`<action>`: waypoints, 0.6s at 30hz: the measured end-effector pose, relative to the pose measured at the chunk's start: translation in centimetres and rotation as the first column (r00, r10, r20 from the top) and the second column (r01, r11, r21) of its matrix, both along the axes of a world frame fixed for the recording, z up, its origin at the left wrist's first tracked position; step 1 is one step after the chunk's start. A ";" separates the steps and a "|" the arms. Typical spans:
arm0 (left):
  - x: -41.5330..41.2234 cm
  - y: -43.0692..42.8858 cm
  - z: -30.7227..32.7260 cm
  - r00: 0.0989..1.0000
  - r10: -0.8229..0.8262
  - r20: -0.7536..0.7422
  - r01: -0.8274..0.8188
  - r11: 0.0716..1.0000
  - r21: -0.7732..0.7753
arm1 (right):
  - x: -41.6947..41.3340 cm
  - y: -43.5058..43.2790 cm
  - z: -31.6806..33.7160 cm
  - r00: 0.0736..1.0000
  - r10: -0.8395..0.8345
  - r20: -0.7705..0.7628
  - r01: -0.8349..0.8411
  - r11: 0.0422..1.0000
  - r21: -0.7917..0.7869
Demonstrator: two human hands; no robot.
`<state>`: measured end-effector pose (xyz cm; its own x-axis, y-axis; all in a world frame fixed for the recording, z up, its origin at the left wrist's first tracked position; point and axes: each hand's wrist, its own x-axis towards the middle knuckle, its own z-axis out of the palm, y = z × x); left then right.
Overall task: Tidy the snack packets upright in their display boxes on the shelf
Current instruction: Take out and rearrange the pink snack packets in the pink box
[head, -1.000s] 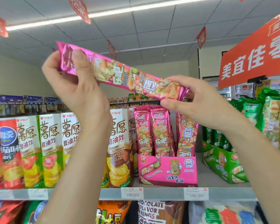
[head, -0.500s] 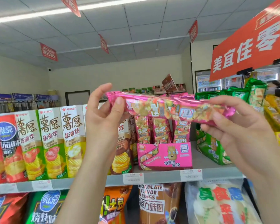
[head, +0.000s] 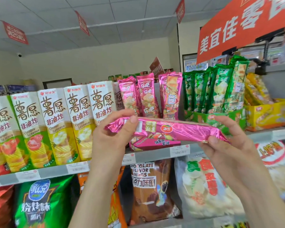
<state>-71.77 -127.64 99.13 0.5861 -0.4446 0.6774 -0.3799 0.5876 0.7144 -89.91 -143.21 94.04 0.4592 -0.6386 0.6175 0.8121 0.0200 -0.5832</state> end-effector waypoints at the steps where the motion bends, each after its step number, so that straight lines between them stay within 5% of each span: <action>1: -0.2 0.0 0.0 0.999 -0.021 -0.029 0.020 0.999 -0.048 | -0.1 0.0 -0.3 1.000 0.013 -0.005 -0.013 1.000 -0.008; 6: -0.6 0.1 -0.3 0.983 -0.148 -0.108 0.118 0.963 -0.241 | -0.1 0.7 -1.1 0.988 -0.084 -0.133 0.062 0.985 -0.161; 12: -1.0 0.3 -0.3 0.938 -0.318 -0.135 0.269 0.918 -0.291 | 0.4 1.6 -1.9 0.924 -0.309 -0.228 0.227 0.918 -0.324; 15: -1.2 0.6 -0.5 0.949 -0.275 -0.152 0.242 0.948 -0.205 | 0.7 1.7 -2.2 0.837 -0.497 -0.228 0.359 0.814 -0.457; 18: -1.5 0.9 -0.9 0.996 -0.070 -0.048 0.068 0.997 -0.042 | 0.8 1.9 -2.2 0.692 -0.714 -0.107 0.538 0.609 -0.583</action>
<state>-73.25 -126.78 98.21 0.5882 -0.4579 0.6666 -0.3023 0.6400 0.7064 -89.11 -141.29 91.89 0.2712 -0.5031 0.8206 0.2917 -0.7694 -0.5682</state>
